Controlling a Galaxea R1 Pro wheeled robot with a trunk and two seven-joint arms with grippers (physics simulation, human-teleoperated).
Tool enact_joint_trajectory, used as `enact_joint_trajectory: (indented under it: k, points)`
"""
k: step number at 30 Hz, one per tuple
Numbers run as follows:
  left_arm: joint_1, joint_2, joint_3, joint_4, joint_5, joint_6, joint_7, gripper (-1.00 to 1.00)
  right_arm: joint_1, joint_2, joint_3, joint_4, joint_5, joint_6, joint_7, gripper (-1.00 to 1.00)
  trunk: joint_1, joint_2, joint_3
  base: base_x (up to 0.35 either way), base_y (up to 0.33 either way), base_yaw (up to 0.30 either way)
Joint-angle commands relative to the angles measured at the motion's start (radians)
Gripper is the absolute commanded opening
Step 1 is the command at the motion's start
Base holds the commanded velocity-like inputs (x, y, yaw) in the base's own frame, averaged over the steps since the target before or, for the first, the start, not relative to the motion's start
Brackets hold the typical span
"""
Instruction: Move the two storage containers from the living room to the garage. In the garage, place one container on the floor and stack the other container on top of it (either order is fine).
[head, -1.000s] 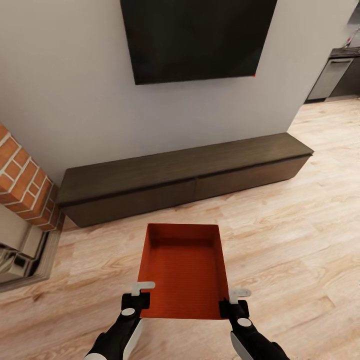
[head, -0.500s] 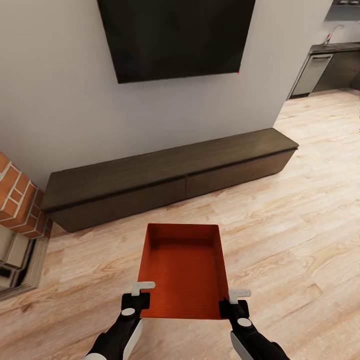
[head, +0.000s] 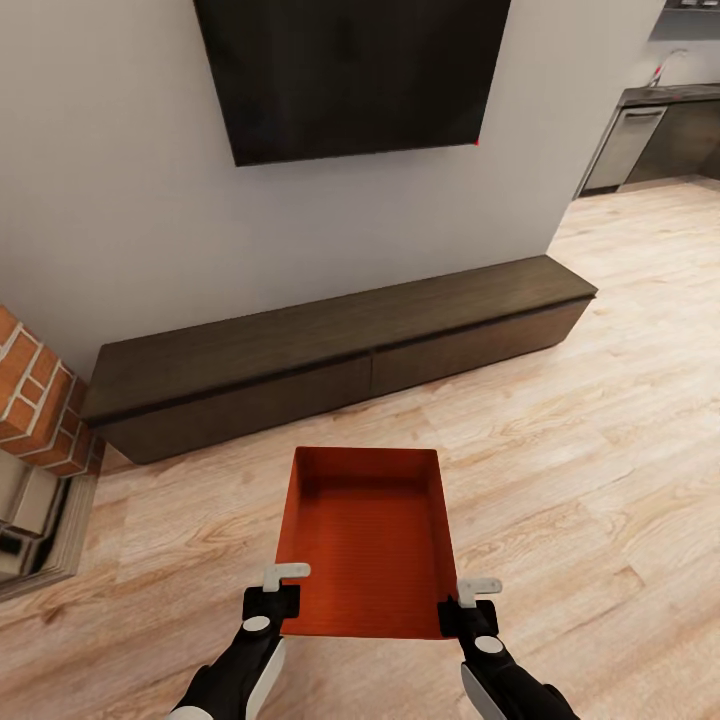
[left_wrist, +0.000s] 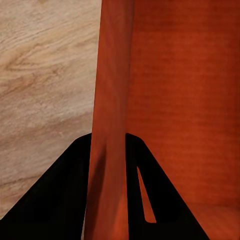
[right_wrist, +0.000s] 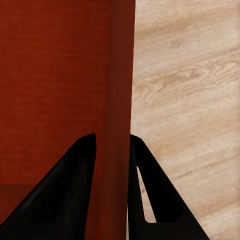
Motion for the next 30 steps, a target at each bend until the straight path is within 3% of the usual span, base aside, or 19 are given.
enact_joint_trajectory:
  k: [1, 10, 30]
  points:
    - [0.001, 0.001, 0.024, 0.000, -0.011, 0.006, 0.013, -1.00, -0.002, -0.022, -0.018, -0.006, 0.006, -0.033, 0.024, -1.00, 0.000, 0.000, -0.001, 0.000, 0.000, 0.000]
    - [0.001, 0.001, 0.024, 0.000, -0.011, 0.006, 0.013, -1.00, -0.002, -0.019, -0.020, -0.006, 0.006, -0.034, 0.023, -1.00, 0.000, 0.000, -0.001, 0.000, 0.000, -0.021]
    - [0.001, 0.001, 0.025, 0.001, -0.011, 0.006, 0.013, -1.00, -0.002, -0.019, -0.019, -0.006, 0.006, -0.034, 0.023, -1.00, 0.000, 0.000, -0.009, 0.000, 0.000, -0.118]
